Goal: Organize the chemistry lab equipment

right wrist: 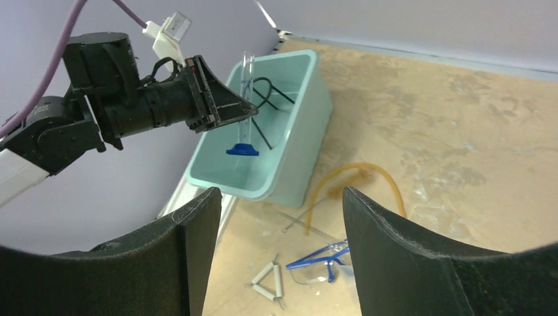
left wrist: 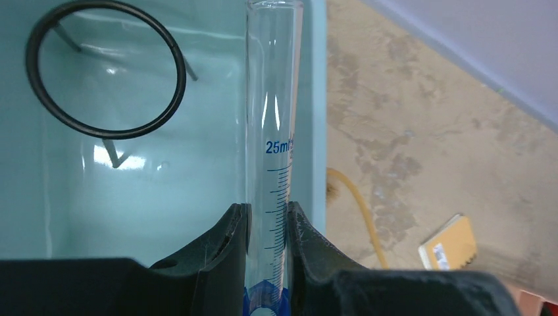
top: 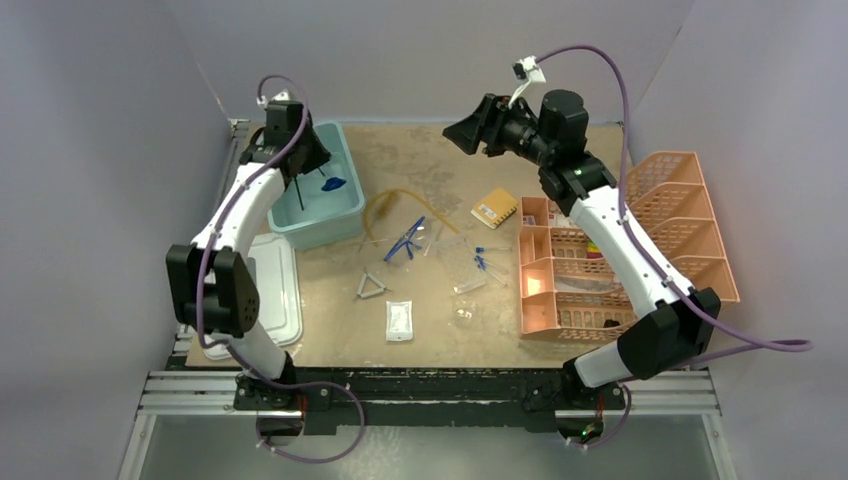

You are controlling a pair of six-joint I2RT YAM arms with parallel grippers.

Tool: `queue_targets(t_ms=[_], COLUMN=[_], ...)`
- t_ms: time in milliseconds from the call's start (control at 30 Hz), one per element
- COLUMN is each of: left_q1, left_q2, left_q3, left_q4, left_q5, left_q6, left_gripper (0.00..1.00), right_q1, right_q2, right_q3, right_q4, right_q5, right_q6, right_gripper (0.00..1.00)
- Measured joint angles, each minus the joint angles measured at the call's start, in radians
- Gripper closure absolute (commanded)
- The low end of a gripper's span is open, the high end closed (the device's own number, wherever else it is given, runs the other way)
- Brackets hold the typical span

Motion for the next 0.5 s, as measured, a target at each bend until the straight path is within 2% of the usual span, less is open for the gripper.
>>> queue_targets(t_ms=[233, 500], left_q1=[0.0, -0.003], left_q2=[0.224, 0.295], left_q3=[0.128, 0.12], left_q4=[-0.104, -0.113], left_q5=[0.018, 0.013], left_q6=[0.057, 0.058], left_gripper=[1.0, 1.0], right_q1=[0.0, 0.0], right_q2=[0.02, 0.06], right_q3=[0.0, 0.001], right_q4=[-0.041, -0.056], right_q5=[0.068, 0.096], right_q6=[-0.058, -0.095], right_gripper=[0.31, 0.31])
